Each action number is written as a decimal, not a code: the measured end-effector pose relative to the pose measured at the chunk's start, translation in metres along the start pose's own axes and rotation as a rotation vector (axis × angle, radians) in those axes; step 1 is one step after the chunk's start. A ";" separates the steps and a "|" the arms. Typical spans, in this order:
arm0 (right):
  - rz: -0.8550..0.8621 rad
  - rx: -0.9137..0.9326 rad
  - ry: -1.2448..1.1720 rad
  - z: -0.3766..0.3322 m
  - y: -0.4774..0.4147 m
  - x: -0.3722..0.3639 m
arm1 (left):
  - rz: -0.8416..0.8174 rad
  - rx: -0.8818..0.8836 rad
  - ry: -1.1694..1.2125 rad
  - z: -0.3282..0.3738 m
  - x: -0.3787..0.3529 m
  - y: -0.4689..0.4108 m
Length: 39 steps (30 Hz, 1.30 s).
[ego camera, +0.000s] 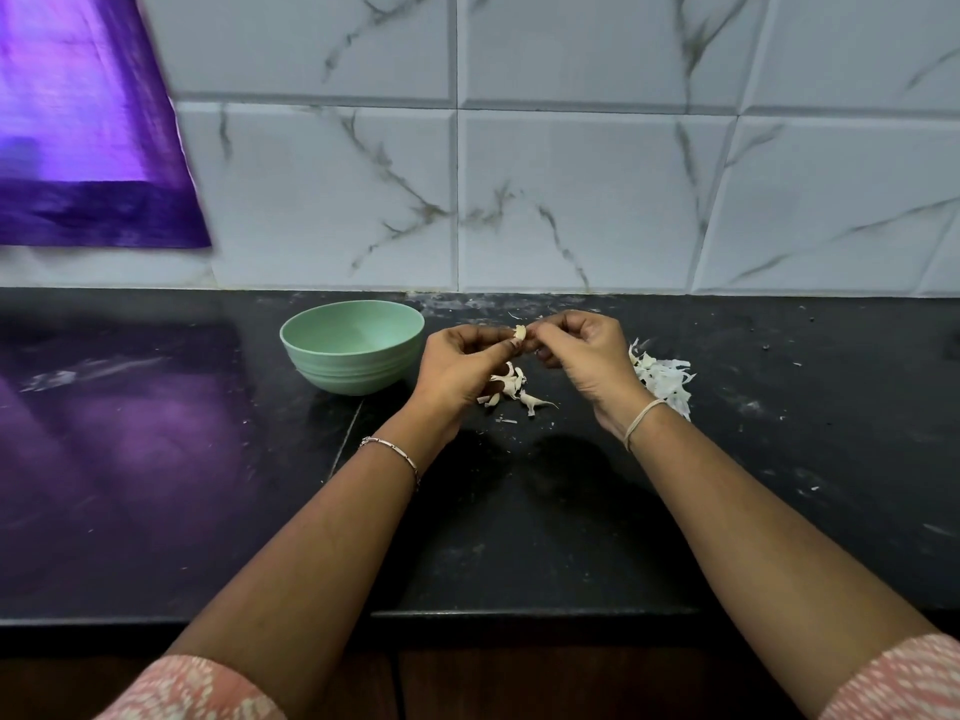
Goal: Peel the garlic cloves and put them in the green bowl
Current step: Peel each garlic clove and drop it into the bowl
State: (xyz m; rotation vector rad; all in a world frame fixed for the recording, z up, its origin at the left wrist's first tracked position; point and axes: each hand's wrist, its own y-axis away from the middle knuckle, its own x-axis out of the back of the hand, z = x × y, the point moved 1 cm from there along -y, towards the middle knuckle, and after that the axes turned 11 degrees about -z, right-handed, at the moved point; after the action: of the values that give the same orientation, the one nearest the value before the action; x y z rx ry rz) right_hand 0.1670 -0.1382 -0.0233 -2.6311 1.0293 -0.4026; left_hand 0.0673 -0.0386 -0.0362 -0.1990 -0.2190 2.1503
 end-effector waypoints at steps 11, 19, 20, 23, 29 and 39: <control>0.018 0.131 0.236 0.003 0.000 -0.002 | -0.007 -0.050 -0.023 0.000 0.000 -0.002; 0.035 0.012 -0.004 0.000 0.001 -0.003 | -0.102 -0.124 -0.100 0.001 -0.004 -0.001; 0.029 -0.007 -0.059 -0.001 0.002 -0.003 | -0.112 -0.124 -0.083 0.001 -0.004 0.000; 0.042 -0.069 -0.138 0.000 0.000 -0.003 | -0.131 -0.120 -0.006 0.003 -0.005 0.002; 0.041 -0.122 -0.084 0.005 -0.005 0.004 | -0.101 -0.055 0.166 0.005 -0.001 0.002; 0.079 -0.156 0.914 0.005 -0.009 0.055 | -0.093 0.036 0.198 0.007 -0.004 0.005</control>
State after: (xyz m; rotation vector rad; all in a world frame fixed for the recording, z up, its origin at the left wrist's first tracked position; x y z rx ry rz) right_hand 0.2134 -0.1689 -0.0164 -2.5094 1.4288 -1.6526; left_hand 0.0643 -0.0450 -0.0306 -0.3717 -0.0741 2.0253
